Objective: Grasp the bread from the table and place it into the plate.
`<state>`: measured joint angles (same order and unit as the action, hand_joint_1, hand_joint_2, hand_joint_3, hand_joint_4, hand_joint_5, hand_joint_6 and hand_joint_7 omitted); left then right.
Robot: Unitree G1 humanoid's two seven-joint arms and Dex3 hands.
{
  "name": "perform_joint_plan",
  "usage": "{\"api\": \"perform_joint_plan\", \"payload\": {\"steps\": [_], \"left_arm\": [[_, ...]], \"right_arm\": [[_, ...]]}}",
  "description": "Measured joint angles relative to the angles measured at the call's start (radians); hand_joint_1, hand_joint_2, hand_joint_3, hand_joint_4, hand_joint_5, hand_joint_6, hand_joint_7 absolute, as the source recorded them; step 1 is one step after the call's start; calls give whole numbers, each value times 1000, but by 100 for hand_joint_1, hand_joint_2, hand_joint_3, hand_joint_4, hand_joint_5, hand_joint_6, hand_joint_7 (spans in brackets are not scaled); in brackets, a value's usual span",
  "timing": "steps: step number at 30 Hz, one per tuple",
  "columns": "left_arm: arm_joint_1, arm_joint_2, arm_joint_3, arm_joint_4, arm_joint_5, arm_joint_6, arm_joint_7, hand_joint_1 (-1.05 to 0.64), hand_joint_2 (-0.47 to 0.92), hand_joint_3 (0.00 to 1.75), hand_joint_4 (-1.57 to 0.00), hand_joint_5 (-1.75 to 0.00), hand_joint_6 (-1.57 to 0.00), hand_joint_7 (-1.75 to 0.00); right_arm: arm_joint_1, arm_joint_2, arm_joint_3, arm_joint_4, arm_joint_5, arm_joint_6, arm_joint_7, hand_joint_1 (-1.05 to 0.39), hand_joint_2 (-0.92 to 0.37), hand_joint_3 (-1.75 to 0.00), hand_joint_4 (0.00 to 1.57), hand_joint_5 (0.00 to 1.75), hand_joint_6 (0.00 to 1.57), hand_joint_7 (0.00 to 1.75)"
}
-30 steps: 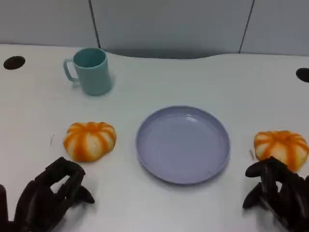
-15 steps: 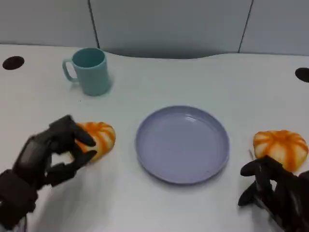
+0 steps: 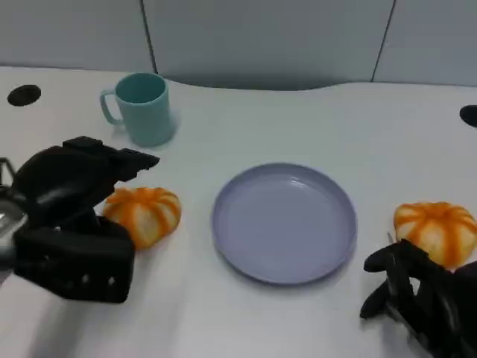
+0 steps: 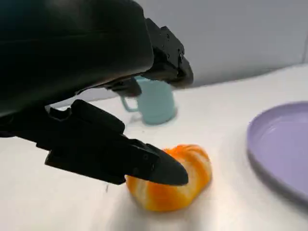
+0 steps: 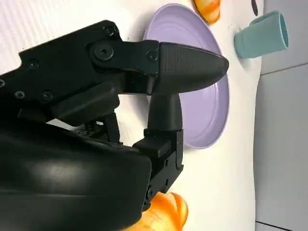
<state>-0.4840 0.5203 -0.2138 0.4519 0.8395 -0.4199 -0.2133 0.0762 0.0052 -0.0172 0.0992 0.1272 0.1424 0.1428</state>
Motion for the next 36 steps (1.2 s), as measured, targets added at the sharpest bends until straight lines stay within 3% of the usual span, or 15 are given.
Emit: {"api": "perform_joint_plan", "payload": {"steps": [4,8,13,19,20,21,22,23,24,25,26,29,32,36], "left_arm": [[-102,-19,-89,149,-3,18,-25,-89,92,2,0,0,-1,0],[-251,-94,-185,441,2,57,-45,-89,91,1,0,0,0,0],[-338,-176,-251,670,-7,76,2,-87,91,1,0,0,-3,-1],[-380,-249,-302,823,-12,137,103,-42,77,0,-25,-12,-24,-6],[-380,-255,-313,834,-11,144,136,-37,80,0,-34,-23,-37,-14],[-380,-261,-323,842,-8,147,167,-34,85,0,-32,-60,-42,-38],[-380,-265,-336,848,-4,151,199,-33,88,0,-27,-95,-38,-77],[-380,-267,-343,855,-4,151,230,-33,90,3,-27,-142,-30,-133],[-380,-269,-348,861,-4,151,263,-32,91,4,-33,-158,-29,-153],[-378,-270,-352,865,-4,152,298,-32,92,4,-36,-166,-29,-164],[-376,-271,-356,868,-5,153,331,-28,92,6,-52,-171,-36,-170],[-370,-271,-375,878,-4,136,405,-25,92,8,-65,-174,-43,-174],[-369,-266,-397,884,1,110,457,-21,92,10,-75,-175,-50,-175],[-362,-263,-375,888,-33,61,508,-21,92,18,-76,-175,-50,-175]], "right_arm": [[4,-2,-3,-5,0,0,-2,-35,-92,-60,54,175,38,169],[7,-2,2,-16,-4,13,-10,-35,-92,-60,53,175,37,168],[21,-3,2,-45,-4,34,-19,-35,-92,-59,55,175,37,169],[47,-2,3,-73,-1,41,-20,-33,-92,-59,57,175,38,168],[52,-2,2,-77,-1,41,-20,-33,-92,-59,57,175,38,168],[55,-2,2,-80,0,41,-19,-33,-92,-59,58,175,39,168],[59,-2,3,-83,0,41,-19,-33,-92,-59,58,175,39,168],[61,-1,3,-84,-1,41,-19,-33,-92,-60,59,175,39,168],[64,-1,3,-86,-1,41,-19,-33,-92,-60,59,175,40,168],[65,0,3,-87,0,40,-18,-33,-92,-60,60,175,40,169],[66,0,3,-87,2,39,-17,-33,-92,-60,60,175,40,168],[69,1,3,-90,1,39,-17,-34,-92,-60,58,175,40,168],[69,1,3,-91,1,39,-17,-34,-92,-60,58,175,40,167],[69,1,2,-91,2,39,-17,-33,-92,-60,59,175,40,167]]}}
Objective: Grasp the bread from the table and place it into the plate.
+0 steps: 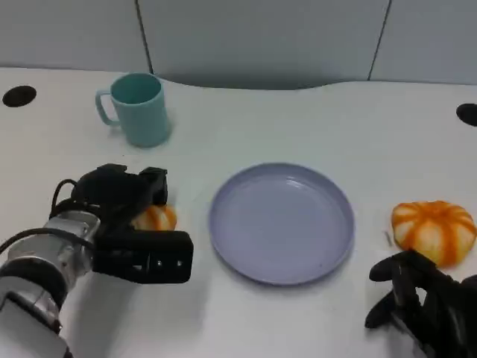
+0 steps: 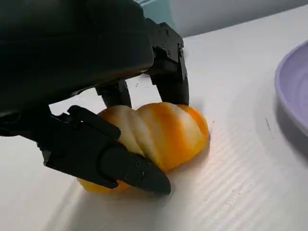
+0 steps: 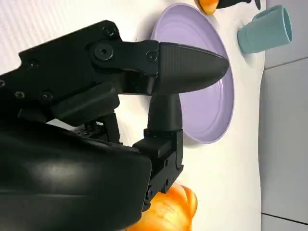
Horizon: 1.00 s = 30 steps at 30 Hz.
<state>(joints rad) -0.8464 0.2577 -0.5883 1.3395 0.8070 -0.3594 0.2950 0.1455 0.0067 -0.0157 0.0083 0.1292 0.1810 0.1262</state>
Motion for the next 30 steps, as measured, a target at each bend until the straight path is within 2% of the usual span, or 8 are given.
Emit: {"api": "perform_joint_plan", "payload": {"steps": [3,8,12,16,18,23,30], "left_arm": [[4,-1,57,1,-63,-36,-1,-15,87,16,-75,-175,-50,-175],[6,-15,220,-16,-251,-142,-18,-8,86,13,-78,-175,-54,-175],[3,-46,344,-47,-402,-224,-98,-5,86,12,-79,-175,-57,-175],[-11,-70,423,-81,-509,-235,-228,-5,85,11,-82,-175,-63,-175],[-22,-75,422,-105,-517,-248,-259,-5,84,11,-84,-175,-67,-175],[-82,-105,340,-158,-437,-329,-269,-3,81,12,-89,-175,-69,-175],[-121,-179,266,-145,-372,-325,-284,-9,80,14,-92,-175,-67,-175]], "right_arm": [[0,0,-1,0,2,-1,2,-34,-92,-60,59,175,40,167],[-1,-1,-1,0,-1,1,0,-34,-92,-60,58,175,40,167],[-6,-1,-1,3,-1,1,1,-35,-92,-60,59,175,41,168],[-13,-1,-1,12,-1,-1,6,-35,-92,-59,58,175,41,168],[-14,-1,-2,13,-1,-1,6,-34,-92,-59,57,175,41,168],[-21,0,-1,20,-1,-4,11,-34,-92,-59,56,175,40,167],[-20,1,1,20,-4,-1,1,-33,-92,-59,50,175,37,165]]}}
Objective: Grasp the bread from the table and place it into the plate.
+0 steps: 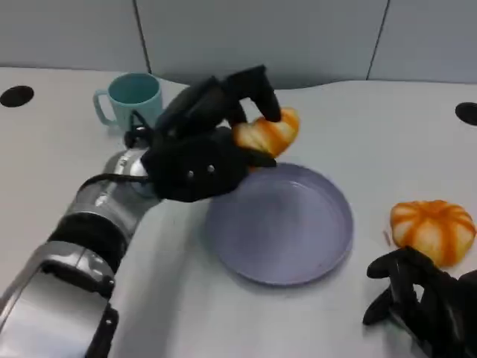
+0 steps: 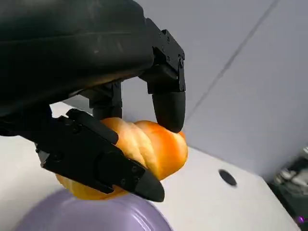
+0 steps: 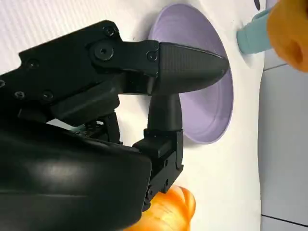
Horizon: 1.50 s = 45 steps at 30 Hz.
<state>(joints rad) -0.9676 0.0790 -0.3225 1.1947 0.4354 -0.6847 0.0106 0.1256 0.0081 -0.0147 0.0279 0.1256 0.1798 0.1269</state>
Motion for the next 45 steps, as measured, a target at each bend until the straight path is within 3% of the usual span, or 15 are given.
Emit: {"api": "perform_joint_plan", "payload": {"steps": [9,11,13,20,21,22,23,26,30,36,43,45], "left_arm": [[-5,-88,-97,53,79,73,-23,-17,81,19,-91,-175,-66,-175],[-5,-93,-117,62,97,92,-19,-20,81,19,-90,-175,-64,-175],[-4,-94,-131,68,123,99,-6,-31,82,18,-79,-175,-54,-175],[-4,-94,-152,76,139,99,-1,-34,83,17,-76,-175,-51,-175],[-4,-94,-153,76,139,99,-1,-53,88,20,-39,-127,-30,-120],[-5,-92,-159,77,145,97,-2,-68,90,23,-18,-87,-24,-69],[-6,-87,-170,77,158,86,-9,-75,91,28,-9,-66,-19,-49],[-20,-70,-200,79,176,64,-82,-89,92,42,-1,-29,-8,-27],[-51,-60,-202,79,172,59,-142,-102,92,57,0,-4,-1,-15],[-67,-39,-107,75,59,28,-274,-100,92,56,-3,-2,-5,-10],[2,-27,202,10,-315,15,-445,-85,92,51,-26,-16,-19,-15],[46,-28,269,-16,-405,33,-499,-73,92,43,-35,-29,-29,-16]], "right_arm": [[-2,5,2,3,5,-2,19,-32,-92,-63,51,175,36,167],[-2,5,2,3,5,-2,23,-32,-92,-63,50,175,36,168],[-1,5,2,3,5,-4,26,-33,-92,-62,50,175,36,168],[3,6,6,7,3,-20,31,-33,-92,-62,51,175,36,168],[3,6,6,7,3,-20,31,-32,-92,-63,51,175,36,168],[3,6,6,8,3,-21,32,-32,-92,-64,51,175,36,168],[3,6,6,8,3,-21,33,-33,-92,-63,51,175,36,168],[1,7,5,11,4,-21,34,-32,-92,-64,51,175,36,168],[-5,7,4,27,4,-34,36,-33,-92,-63,51,175,36,168],[-24,7,0,43,3,-35,31,-33,-92,-62,52,175,36,168],[-34,8,-5,45,3,-24,25,-33,-92,-61,50,175,35,167],[-34,5,-5,46,2,-25,26,-34,-92,-60,51,175,36,168]]}}
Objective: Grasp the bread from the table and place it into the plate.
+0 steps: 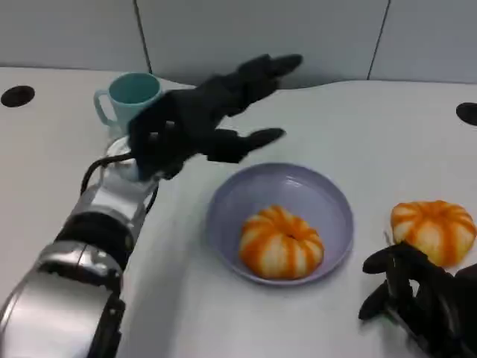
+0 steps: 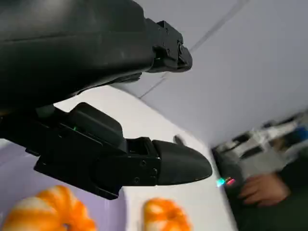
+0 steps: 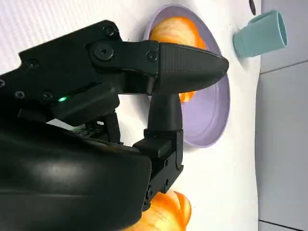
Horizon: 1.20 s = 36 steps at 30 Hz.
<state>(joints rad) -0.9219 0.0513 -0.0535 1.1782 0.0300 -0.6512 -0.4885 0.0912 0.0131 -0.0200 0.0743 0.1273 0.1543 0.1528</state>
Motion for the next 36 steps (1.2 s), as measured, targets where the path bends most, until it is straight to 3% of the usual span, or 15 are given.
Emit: {"api": "perform_joint_plan", "payload": {"steps": [2,3,4,8,14,15,17,20,22,27,36], "left_arm": [[68,-2,95,-67,-148,68,-96,-68,92,40,-33,-44,-35,-13],[106,-2,140,-104,-217,112,-140,-68,92,42,-23,-68,-37,-16],[143,0,173,-139,-266,151,-169,-64,92,40,-25,-76,-43,-16],[321,7,243,-325,-389,287,-212,-60,92,36,-38,-82,-58,-15],[581,5,301,-567,-551,597,-217,-58,92,39,-38,-115,-67,-16],[615,1,308,-606,-568,637,-204,-58,92,44,-34,-132,-65,-31],[687,-6,314,-674,-583,703,-178,-56,92,44,-34,-148,-50,-76],[773,-23,324,-725,-599,761,-156,-56,92,40,-35,-164,-39,-113],[803,-29,331,-750,-611,787,-149,-56,92,39,-35,-169,-37,-120],[839,-37,342,-826,-621,805,-135,-49,92,31,-54,-175,-35,-165],[911,-52,355,-880,-644,894,-52,-39,92,30,-51,-175,-27,-175]], "right_arm": [[0,-2,0,0,-1,0,1,-34,-92,-60,52,175,37,168],[0,-5,0,0,-1,0,2,-34,-92,-60,52,175,37,168],[0,-10,-1,0,-1,0,2,-34,-92,-60,52,175,37,168],[-1,-17,-4,2,1,0,7,-35,-92,-59,54,175,38,168],[-5,-22,-13,4,5,12,9,-35,-92,-59,53,175,38,168],[-5,-23,-13,1,5,19,9,-35,-92,-58,52,175,37,167],[-3,-24,-11,-6,3,30,8,-34,-92,-59,52,175,37,167],[-2,-26,-12,-6,3,30,10,-33,-92,-60,52,175,37,168],[-3,-27,-12,-6,3,30,10,-32,-92,-61,53,175,37,168],[-4,-27,-8,-5,1,30,7,-33,-92,-60,54,175,38,168],[-4,-32,-7,-7,-2,33,4,-33,-92,-60,54,175,38,167]]}}
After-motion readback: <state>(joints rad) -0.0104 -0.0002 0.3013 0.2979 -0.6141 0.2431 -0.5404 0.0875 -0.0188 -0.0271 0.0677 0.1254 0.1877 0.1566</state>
